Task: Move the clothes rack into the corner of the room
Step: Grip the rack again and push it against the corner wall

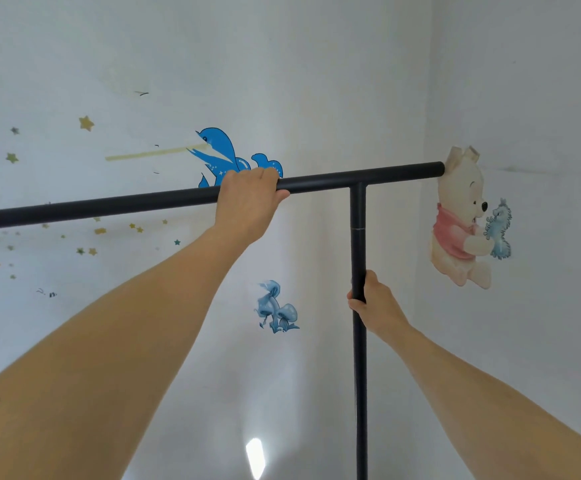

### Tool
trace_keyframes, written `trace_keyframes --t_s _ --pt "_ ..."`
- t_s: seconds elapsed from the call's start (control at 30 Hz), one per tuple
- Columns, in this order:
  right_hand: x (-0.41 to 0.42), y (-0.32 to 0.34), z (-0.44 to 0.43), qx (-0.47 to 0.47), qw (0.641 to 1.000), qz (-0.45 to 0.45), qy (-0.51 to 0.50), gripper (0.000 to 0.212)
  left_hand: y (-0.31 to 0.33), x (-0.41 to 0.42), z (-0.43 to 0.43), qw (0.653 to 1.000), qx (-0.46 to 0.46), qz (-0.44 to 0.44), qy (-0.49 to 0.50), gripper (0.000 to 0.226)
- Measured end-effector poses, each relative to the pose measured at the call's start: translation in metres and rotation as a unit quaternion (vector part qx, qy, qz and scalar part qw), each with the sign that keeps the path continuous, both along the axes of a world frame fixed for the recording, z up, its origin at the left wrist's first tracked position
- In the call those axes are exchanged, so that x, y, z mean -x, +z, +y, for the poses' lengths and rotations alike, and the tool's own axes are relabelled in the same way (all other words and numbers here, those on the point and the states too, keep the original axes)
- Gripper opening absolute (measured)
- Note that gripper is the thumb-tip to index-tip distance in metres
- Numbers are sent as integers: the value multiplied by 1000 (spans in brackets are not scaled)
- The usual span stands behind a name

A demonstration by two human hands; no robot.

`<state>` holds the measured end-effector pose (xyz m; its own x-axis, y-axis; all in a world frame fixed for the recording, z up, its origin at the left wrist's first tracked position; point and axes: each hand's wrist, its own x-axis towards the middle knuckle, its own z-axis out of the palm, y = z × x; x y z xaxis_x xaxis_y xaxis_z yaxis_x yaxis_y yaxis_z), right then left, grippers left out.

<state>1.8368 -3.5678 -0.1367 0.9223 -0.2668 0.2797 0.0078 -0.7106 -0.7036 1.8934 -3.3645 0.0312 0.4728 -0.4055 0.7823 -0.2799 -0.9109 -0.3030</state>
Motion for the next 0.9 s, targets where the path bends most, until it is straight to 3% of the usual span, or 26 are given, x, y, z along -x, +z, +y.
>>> trace_keyframes --t_s 0.9 --pt "0 -2 -52 16 1000 -9 3 23 -3 -20 -47 997 48 -6 -65 30"
